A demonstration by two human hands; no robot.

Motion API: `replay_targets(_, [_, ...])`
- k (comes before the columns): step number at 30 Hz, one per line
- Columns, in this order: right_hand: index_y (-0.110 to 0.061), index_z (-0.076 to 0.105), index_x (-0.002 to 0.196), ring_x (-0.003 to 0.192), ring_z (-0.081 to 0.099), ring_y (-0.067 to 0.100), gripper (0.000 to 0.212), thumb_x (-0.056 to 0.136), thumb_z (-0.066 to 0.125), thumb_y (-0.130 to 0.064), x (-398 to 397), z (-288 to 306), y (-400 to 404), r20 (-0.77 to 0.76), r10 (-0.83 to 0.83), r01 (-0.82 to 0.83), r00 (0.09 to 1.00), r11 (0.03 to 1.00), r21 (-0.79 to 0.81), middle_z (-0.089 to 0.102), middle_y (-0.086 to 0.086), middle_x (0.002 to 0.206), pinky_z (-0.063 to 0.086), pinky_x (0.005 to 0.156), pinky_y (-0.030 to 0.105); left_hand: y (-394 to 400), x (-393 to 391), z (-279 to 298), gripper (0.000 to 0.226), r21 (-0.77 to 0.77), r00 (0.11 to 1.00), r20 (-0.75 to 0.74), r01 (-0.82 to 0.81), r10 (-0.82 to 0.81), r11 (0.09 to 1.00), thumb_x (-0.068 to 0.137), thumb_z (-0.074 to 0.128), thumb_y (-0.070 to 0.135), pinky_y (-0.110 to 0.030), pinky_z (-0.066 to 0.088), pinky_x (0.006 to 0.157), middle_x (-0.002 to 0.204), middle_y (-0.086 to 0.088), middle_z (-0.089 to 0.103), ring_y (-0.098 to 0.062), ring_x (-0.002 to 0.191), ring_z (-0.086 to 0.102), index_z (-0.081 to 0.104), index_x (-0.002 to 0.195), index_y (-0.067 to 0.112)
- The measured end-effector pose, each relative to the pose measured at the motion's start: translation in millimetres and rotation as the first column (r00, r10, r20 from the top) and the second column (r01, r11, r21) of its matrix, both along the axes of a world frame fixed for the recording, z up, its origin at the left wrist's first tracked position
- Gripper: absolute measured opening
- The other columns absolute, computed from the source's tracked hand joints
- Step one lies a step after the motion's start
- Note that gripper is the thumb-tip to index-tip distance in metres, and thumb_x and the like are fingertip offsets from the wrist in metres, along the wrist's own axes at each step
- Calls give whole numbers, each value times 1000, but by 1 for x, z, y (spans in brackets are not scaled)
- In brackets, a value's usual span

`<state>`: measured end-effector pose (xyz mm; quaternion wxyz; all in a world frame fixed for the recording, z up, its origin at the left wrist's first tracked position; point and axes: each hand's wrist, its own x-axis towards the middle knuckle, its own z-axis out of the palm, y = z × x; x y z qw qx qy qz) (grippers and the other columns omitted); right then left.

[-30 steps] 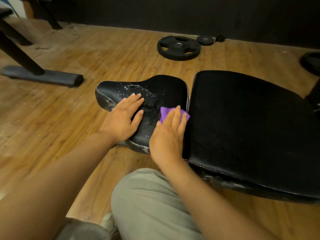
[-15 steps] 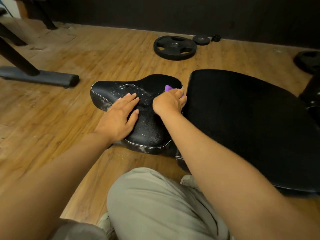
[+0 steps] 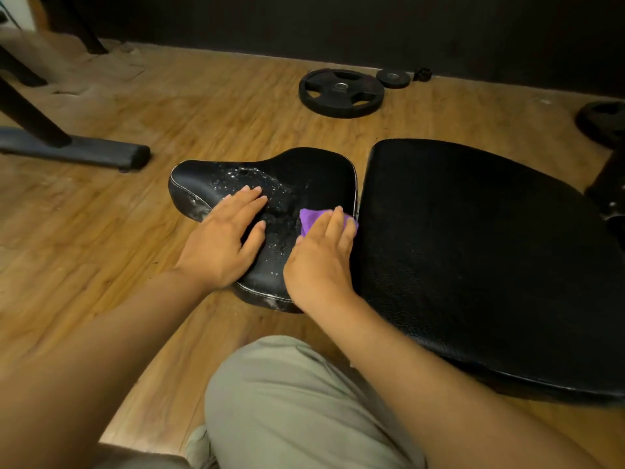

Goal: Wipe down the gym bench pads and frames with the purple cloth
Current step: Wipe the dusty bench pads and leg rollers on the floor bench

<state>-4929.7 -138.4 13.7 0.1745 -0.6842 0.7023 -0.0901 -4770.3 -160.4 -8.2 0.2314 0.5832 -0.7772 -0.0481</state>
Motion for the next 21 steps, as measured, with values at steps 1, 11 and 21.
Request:
replay_targets(1, [4, -3, 148, 144, -10, 37, 65, 100, 31, -23, -1, 1, -13, -26, 17, -18, 1000, 1000, -16, -8, 19, 157, -3, 119, 44, 1, 0, 0, 64, 5, 1000, 3, -3, 3, 1000, 94, 25, 48, -25, 7, 119, 154, -1, 34, -11, 146, 20, 41, 145, 13])
replay_targets(11, [-1, 16, 148, 147, 5, 22, 51, 104, 24, -24, -11, 9, -104, -233, 486, -519, 842, 849, -104, 14, 13, 158, -4, 119, 34, 3, 0, 2, 66, 14, 1000, 16, -21, 21, 1000, 94, 21, 48, -29, 10, 120, 153, -2, 35, -13, 145, 23, 42, 145, 12])
replay_targets(21, [-3, 36, 143, 141, 29, 23, 48, 99, 30, -21, -44, -6, -23, -335, 786, -854, 519, 466, -230, 38, 11, 149, 11, 119, 31, 6, 7, -5, 58, 14, 990, -139, -25, 27, 1000, 97, 28, 39, -33, 10, 122, 156, -2, 29, -12, 147, 16, 37, 146, 9])
